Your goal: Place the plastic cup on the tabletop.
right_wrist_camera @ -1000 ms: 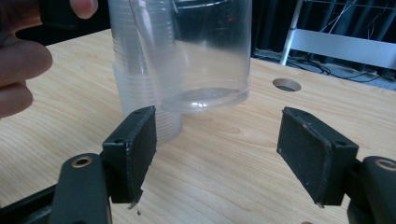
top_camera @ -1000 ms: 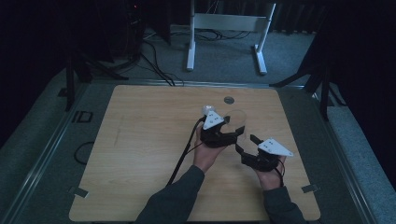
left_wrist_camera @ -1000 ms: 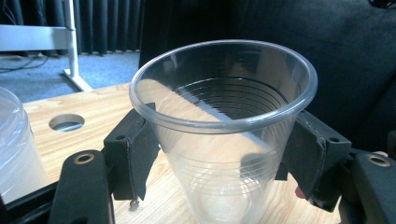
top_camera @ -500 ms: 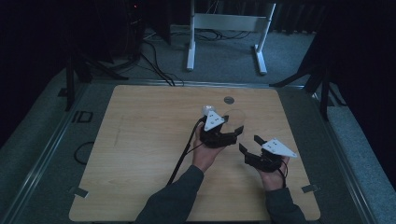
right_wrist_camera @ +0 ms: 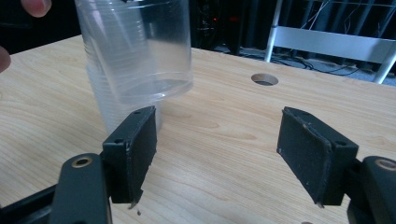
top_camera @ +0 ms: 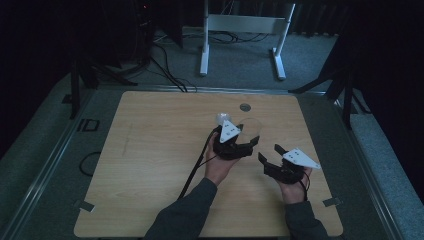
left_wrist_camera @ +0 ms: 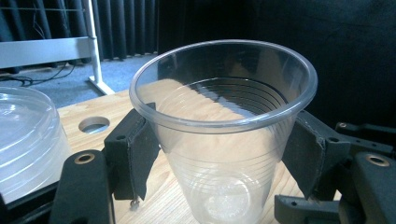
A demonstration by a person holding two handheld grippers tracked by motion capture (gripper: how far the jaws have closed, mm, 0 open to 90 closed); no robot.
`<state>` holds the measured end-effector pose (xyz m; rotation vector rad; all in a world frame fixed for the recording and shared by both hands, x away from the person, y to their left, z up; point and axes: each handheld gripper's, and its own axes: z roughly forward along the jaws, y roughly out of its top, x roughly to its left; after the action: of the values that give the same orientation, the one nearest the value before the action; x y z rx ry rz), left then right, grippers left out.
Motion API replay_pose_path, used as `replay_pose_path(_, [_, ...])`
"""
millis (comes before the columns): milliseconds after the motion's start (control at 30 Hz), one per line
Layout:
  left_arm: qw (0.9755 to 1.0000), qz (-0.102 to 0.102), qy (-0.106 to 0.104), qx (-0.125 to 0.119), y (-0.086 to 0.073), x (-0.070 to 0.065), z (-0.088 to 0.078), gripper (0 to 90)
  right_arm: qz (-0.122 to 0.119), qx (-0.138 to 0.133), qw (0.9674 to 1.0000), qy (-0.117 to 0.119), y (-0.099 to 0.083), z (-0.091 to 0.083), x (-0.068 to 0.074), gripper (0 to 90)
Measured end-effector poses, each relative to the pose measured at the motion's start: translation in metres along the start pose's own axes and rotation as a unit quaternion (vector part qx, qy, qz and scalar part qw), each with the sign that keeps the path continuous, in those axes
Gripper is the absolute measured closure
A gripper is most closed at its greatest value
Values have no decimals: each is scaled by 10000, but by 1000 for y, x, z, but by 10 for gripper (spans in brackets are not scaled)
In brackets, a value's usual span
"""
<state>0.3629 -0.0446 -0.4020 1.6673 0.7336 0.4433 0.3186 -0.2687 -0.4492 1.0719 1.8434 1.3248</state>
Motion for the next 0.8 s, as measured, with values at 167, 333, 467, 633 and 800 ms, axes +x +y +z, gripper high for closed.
replay_pose_path(167, [9999,92,44,40,-3,-1,0,311,31,-15,10000,-37,0,0,-1,283])
replay_pose_path(333, [9999,75,38,80,-7,0,0,310,35,-21,10000,-49,0,-1,-2,283])
replay_pose_path(467, [9999,90,65,91,-9,1,-1,310,50,-22,10000,-64,0,-1,-2,283])
replay_pose_path(633, [9999,100,95,76,-12,3,-3,310,69,-29,10000,-66,0,-1,-3,283])
replay_pose_path(800, [9998,144,74,82,-16,5,-4,310,64,-21,10000,-65,0,-1,-3,283])
